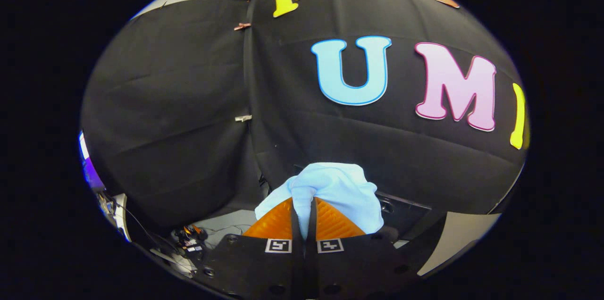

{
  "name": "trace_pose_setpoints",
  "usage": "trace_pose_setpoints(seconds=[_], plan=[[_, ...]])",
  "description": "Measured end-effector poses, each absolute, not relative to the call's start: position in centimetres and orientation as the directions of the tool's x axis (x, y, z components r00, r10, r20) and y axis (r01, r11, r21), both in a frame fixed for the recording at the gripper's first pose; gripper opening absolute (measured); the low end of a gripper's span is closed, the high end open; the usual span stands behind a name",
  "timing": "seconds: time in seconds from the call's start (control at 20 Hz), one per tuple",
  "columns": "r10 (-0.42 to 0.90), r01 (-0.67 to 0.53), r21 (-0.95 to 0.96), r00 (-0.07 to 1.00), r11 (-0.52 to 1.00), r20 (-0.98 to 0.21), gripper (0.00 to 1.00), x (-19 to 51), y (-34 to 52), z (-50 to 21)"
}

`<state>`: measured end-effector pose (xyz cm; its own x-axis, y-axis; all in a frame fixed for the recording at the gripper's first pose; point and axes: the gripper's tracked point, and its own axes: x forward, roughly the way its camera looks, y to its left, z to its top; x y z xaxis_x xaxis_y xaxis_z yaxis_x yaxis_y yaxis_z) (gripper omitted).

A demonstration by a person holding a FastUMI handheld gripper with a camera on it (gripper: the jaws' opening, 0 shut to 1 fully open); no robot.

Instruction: Put the clothes into the washing machine and then close the washing machine lid.

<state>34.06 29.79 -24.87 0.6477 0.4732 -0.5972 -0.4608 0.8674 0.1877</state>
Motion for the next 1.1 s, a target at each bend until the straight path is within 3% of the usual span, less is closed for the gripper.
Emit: trace_pose_setpoints(seconds=[0.45,1.1], plan=[[0.476,-0.472,0.226,0.521,0.852,-0.708,0.05,34.8,29.9,-35.8],[0.391,-0.428,0.223,0.356,0.876,-0.849,0.05,33.3,28.0,-44.5]])
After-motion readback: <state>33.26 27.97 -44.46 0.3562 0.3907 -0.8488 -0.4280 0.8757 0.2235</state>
